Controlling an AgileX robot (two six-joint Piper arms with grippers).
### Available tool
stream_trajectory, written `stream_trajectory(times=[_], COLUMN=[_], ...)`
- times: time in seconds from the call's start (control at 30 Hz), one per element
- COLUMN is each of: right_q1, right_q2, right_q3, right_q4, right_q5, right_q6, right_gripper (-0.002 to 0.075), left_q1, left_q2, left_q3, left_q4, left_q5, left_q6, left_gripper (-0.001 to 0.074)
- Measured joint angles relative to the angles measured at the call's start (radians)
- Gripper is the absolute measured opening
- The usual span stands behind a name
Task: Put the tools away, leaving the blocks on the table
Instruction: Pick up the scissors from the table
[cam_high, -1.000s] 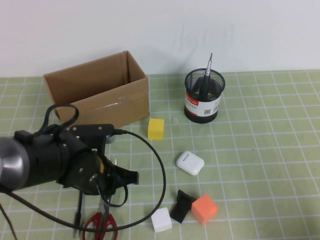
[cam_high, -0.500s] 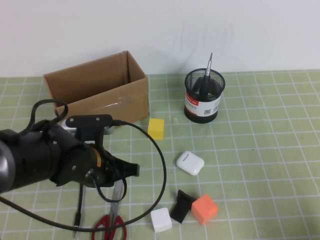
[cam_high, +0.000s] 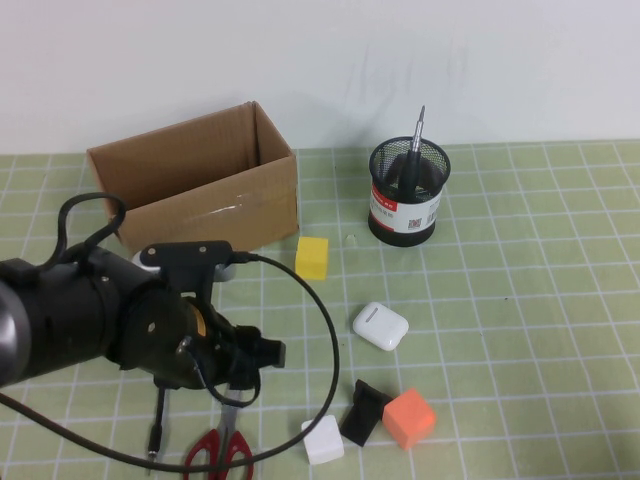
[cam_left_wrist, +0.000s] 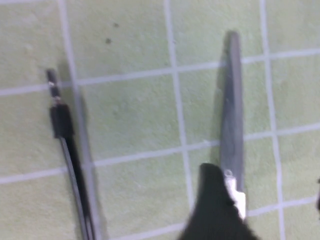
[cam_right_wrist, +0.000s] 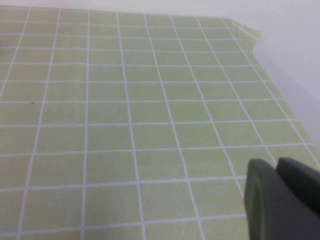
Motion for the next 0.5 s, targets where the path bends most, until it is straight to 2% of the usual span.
stream_trajectory(times=[0.13, 0.3, 0.37, 0.5], right_q1=[0.0, 0.0, 0.0, 0.0], right_q2=[0.0, 0.0, 0.0, 0.0], right_q3=[0.0, 0.0, 0.0, 0.0], right_q4=[0.0, 0.0, 0.0, 0.0], right_q5=[0.0, 0.0, 0.0, 0.0], right_q6=[0.0, 0.0, 0.0, 0.0], right_gripper=[-0.0011, -0.0011, -0.0011, -0.0011], left_q1=[0.0, 0.0, 0.0, 0.0], left_q2=[0.006, 0.015, 0.027, 0.064], left_q3=[0.0, 0.0, 0.0, 0.0], left_q4=[-0.048, -0.08, -0.096, -0.109], left_q5=[0.001, 0.045, 0.077, 0.112], left_q6=[0.069, 0.087, 0.085, 0.071], left_gripper=[0.0434, 0.0441, 0.041, 0.0291])
